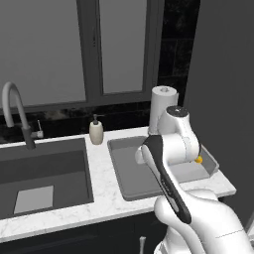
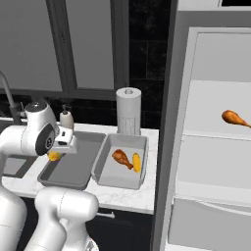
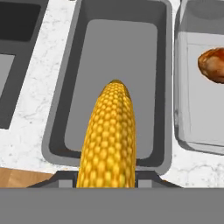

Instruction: Place one corn and one chicken drumstick in each tupperware on the nearby counter, to pack two identical lunches.

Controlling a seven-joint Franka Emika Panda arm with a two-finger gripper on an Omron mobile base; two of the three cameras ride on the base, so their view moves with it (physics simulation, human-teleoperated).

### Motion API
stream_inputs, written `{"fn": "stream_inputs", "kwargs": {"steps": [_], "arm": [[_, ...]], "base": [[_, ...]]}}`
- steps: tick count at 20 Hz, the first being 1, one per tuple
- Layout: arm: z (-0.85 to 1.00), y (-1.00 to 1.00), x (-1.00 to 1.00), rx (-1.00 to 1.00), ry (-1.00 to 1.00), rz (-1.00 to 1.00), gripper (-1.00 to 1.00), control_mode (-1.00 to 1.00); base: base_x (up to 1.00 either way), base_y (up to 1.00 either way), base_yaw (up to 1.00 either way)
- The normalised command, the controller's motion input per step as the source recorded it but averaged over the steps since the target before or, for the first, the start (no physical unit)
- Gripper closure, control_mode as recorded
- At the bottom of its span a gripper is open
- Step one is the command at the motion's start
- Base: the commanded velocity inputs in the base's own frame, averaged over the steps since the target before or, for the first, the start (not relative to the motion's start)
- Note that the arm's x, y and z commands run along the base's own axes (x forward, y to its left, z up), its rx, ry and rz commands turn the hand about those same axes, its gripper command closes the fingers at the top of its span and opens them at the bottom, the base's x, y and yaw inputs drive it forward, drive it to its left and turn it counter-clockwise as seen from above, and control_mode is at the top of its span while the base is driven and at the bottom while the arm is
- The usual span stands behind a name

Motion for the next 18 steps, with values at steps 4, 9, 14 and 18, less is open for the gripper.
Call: {"fn": "stream_inputs", "kwargs": {"steps": [4,9,14,18], "arm": [[-0.93,0.17,0.65,0.00,0.00,0.00,1.00,-1.00],[-0.64,0.00,0.58,0.00,0.00,0.00,1.00,-1.00],[-0.14,0.00,0.56,0.00,0.00,0.00,1.00,-1.00],[0.00,0.00,0.30,0.00,0.02,0.00,1.00,-1.00]], "base": [[0.00,0.00,0.00],[0.00,0.00,0.00],[0.00,0.00,0.00],[0.00,0.00,0.00]]}}
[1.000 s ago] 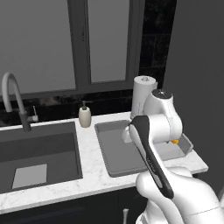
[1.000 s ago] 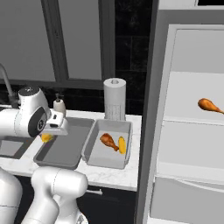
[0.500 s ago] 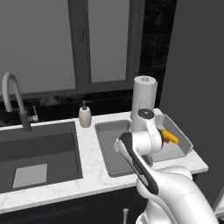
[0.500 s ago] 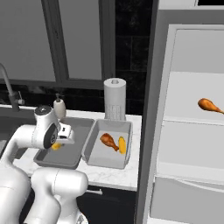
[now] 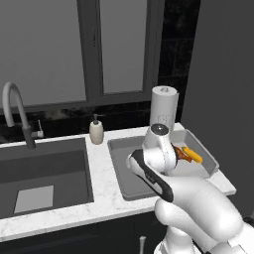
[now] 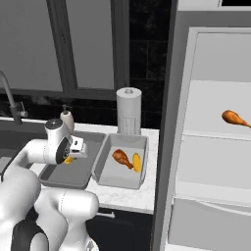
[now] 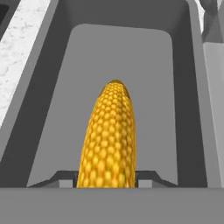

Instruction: Place one corn and one chicken drumstick in each tupperware on the nearby counter, to pack two identical lunches.

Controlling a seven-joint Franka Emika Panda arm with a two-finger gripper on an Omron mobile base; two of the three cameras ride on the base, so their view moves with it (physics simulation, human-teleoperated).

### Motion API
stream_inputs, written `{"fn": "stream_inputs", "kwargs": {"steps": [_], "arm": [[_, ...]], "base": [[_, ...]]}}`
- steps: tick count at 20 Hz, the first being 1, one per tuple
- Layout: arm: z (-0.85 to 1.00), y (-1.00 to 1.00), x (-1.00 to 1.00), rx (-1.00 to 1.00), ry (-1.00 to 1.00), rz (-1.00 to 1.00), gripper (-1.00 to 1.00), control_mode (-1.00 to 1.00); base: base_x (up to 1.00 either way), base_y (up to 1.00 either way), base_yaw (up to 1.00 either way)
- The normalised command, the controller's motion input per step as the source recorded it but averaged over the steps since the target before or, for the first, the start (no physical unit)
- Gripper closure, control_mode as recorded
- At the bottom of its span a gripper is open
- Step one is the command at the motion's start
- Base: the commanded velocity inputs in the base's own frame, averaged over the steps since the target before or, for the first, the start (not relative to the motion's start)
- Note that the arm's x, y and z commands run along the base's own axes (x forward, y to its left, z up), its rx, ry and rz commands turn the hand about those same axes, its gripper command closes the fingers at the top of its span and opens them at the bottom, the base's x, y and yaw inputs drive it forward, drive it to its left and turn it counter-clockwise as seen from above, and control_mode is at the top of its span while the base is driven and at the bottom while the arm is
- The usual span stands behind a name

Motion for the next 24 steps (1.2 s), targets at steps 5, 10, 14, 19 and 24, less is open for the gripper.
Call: {"fn": "stream_inputs", "kwargs": {"steps": [5,10,14,19,24], "arm": [[0.00,0.00,0.00,0.00,0.02,0.00,-1.00,-1.00],[0.00,0.00,0.00,0.00,0.00,0.00,-1.00,-1.00],[0.00,0.00,-0.06,0.00,0.00,0.00,-1.00,-1.00],[0.47,0.00,-0.30,0.00,0.00,0.00,-1.00,-1.00],[0.78,0.00,-0.91,0.00,0.00,0.00,-1.00,-1.00]], "base": [[0.00,0.00,0.00],[0.00,0.00,0.00],[0.00,0.00,0.00],[0.00,0.00,0.00],[0.00,0.00,0.00]]}}
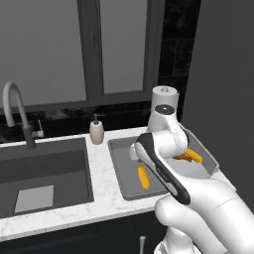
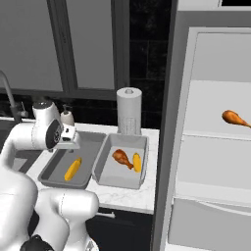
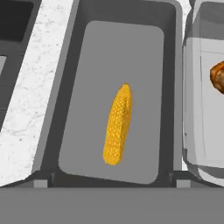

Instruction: Place one corn and one chicken drumstick in each tupperware on the nearby counter, to pack two identical lunches.

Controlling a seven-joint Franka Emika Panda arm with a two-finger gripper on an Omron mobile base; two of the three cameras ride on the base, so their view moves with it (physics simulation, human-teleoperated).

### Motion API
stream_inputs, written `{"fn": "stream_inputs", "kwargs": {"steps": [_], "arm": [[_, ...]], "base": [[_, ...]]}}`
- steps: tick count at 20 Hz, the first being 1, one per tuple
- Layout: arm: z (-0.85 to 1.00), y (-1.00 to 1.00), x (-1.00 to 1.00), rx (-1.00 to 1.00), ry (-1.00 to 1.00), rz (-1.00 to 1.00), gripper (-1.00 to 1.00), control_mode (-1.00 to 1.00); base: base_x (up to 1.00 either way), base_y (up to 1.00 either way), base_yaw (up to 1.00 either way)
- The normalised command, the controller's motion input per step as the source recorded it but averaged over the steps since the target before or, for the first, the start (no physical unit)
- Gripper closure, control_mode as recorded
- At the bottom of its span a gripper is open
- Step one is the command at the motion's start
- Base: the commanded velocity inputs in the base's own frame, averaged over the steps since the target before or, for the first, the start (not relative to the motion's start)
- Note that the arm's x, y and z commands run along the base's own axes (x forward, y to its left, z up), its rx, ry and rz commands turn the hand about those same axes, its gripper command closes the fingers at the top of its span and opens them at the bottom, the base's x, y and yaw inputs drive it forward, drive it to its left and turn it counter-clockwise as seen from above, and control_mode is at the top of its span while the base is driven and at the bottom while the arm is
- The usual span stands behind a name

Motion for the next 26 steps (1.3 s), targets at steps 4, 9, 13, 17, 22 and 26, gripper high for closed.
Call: {"fn": "stream_inputs", "kwargs": {"steps": [4,9,13,17,22,26], "arm": [[0.65,0.00,-1.00,0.00,0.01,0.00,-1.00,-1.00],[0.28,-0.02,-1.00,0.00,0.01,0.00,-1.00,-1.00],[0.11,-0.06,-1.00,0.02,0.00,0.00,-1.00,-1.00],[0.33,-0.25,-0.72,0.03,0.00,-0.04,-1.00,-1.00],[0.82,-0.42,-0.15,0.03,0.00,-0.09,-1.00,-1.00],[0.37,-0.61,-0.82,0.09,0.00,-0.03,-1.00,-1.00]], "base": [[0.00,0.00,0.00],[0.00,0.00,0.00],[0.00,0.00,0.00],[0.00,0.00,0.00],[0.00,0.00,0.00],[0.00,0.00,0.00]]}}
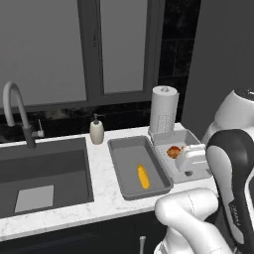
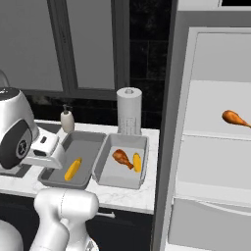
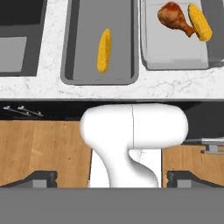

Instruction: Place one corn and one chicken drumstick in each tupperware on the nearby counter, to pack two identical lunches.

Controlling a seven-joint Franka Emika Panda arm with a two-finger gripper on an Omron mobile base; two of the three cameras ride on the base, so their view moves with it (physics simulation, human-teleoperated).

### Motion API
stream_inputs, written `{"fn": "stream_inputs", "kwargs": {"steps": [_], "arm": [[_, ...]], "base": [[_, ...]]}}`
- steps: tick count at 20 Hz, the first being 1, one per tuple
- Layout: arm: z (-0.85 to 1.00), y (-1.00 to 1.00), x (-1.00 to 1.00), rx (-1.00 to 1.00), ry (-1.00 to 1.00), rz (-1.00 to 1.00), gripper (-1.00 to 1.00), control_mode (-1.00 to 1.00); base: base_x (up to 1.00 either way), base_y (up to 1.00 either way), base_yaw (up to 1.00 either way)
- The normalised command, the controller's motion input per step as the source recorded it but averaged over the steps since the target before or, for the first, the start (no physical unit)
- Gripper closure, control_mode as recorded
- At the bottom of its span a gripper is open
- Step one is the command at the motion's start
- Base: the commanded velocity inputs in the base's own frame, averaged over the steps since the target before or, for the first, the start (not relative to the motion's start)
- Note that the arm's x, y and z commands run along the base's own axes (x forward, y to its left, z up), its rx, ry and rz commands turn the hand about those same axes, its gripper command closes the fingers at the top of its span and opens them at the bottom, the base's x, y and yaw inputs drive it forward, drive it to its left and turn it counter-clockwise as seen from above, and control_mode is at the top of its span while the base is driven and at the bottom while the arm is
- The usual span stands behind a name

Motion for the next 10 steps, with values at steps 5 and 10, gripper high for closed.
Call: {"fn": "stream_inputs", "kwargs": {"steps": [5,10], "arm": [[-0.07,-0.18,-0.87,0.02,-0.02,0.00,-1.00,-1.00],[0.00,0.00,-0.06,0.00,0.00,0.00,-1.00,-1.00]], "base": [[0.00,0.00,0.00],[0.00,0.00,0.00]]}}
